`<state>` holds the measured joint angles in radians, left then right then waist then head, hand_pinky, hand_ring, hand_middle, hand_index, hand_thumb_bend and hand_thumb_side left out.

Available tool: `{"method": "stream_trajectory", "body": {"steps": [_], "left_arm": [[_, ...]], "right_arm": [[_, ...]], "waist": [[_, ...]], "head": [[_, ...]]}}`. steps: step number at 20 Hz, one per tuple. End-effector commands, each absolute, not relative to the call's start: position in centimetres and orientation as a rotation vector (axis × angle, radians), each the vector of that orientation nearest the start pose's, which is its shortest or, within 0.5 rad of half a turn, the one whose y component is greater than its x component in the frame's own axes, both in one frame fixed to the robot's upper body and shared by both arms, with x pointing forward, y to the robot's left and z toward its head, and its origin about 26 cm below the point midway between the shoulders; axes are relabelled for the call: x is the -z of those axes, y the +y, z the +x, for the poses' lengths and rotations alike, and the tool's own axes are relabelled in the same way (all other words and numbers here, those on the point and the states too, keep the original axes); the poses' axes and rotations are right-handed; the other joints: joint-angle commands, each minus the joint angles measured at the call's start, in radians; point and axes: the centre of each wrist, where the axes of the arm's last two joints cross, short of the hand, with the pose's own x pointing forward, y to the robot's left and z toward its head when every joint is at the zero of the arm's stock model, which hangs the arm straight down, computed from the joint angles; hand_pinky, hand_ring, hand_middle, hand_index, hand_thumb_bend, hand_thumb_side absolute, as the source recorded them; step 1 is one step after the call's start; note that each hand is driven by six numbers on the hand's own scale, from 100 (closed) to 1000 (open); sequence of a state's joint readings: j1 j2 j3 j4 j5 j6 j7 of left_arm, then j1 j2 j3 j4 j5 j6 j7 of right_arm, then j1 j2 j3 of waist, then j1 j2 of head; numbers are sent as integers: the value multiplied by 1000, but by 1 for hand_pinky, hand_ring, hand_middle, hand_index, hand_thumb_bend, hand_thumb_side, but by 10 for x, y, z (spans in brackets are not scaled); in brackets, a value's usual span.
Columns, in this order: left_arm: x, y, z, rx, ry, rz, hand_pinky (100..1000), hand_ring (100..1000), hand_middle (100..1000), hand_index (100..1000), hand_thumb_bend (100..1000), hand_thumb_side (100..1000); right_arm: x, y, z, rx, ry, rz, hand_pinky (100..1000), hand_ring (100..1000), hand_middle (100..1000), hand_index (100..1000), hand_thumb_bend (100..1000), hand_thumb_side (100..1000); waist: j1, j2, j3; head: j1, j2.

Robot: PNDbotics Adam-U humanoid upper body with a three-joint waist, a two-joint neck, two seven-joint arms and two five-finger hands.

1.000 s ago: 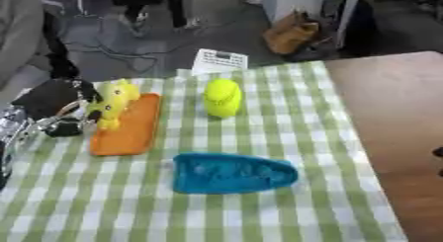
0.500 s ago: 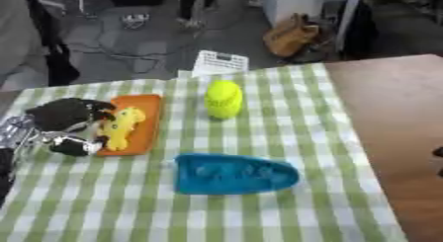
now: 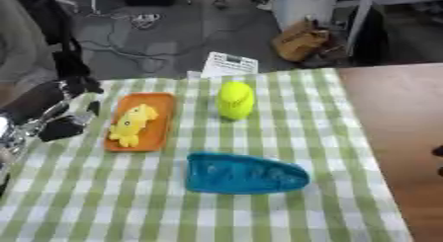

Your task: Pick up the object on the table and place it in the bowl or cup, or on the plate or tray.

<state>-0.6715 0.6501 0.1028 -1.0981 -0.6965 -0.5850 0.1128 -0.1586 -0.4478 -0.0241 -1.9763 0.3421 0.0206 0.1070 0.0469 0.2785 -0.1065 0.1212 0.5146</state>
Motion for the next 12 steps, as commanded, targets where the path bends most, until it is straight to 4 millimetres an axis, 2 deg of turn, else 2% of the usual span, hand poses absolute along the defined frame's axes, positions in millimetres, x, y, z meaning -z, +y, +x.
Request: {"method": "stream_trajectory", "body": {"steps": [1,4,6,9,12], "left_arm": [[-232,423,390,717,-2317,867,726,694,775,839,119,956],[-242,416,363,547,-2405,581,718,687,767,832,150,965],[-247,409,350,481,-2440,450,711,682,763,831,162,951],[-254,396,339,425,-2465,320,706,679,760,833,167,943],[-257,386,336,394,-2473,244,701,677,758,831,168,934]], "right_arm": [[-182,-303,283,-760,-2006,-649,376,539,629,703,100,601],[-182,-305,283,-741,-2010,-654,376,539,628,703,100,601],[-182,-306,283,-731,-2011,-665,376,539,628,703,100,601],[-183,-305,283,-726,-2016,-672,376,540,631,704,100,601],[-184,-304,284,-722,-2022,-671,376,541,633,704,100,602]], "waist": [[-16,-32,14],[-20,-23,38],[-25,-17,54],[-30,-11,72],[-34,-8,80]], "head": [[-2,14],[-3,24],[-1,31],[6,47],[15,50]]}}
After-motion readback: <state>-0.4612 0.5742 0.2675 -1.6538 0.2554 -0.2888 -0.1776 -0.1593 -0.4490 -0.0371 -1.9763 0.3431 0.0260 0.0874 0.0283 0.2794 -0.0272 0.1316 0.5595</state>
